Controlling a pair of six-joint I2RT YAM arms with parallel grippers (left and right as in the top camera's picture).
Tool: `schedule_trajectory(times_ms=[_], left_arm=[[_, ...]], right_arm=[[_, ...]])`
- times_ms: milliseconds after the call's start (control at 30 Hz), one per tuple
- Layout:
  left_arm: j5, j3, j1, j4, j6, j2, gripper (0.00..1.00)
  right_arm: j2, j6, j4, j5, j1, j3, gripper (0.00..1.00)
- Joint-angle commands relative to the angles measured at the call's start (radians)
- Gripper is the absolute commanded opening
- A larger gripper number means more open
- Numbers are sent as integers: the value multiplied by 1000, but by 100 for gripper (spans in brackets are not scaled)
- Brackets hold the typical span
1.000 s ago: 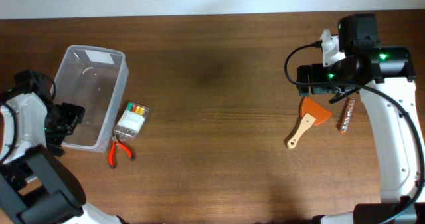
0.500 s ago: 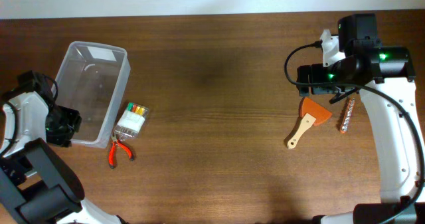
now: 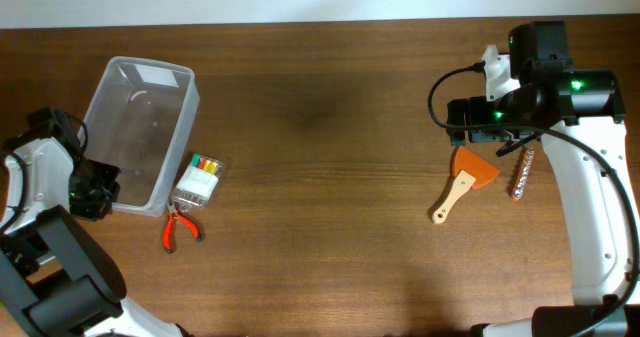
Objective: Pack container
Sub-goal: 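Push the clear container toward the table center with the left gripper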
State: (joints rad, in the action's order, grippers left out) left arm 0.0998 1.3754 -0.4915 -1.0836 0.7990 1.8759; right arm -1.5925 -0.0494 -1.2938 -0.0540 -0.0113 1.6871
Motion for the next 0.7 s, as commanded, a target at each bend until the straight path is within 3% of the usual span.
schedule_trajectory(times_ms=[0,67,400,533,667], left_arm=[[-2,13,-2,-5,-3,14,9],[-3,13,-2,-5,-3,14,2],[-14,18,-2,-4,-3,13,2],[-89,55,-2,0,-12,12,2],[-197,109,3,45,-96,1,2]], right_arm=[[-7,-3,-2,-14,-8,27,99],[-7,-3,-2,-14,-8,27,99],[-7,-3,-2,-14,-8,27,99],[-7,-3,-1,-14,-8,27,99],[-7,-3,-1,-14,-8,27,99]])
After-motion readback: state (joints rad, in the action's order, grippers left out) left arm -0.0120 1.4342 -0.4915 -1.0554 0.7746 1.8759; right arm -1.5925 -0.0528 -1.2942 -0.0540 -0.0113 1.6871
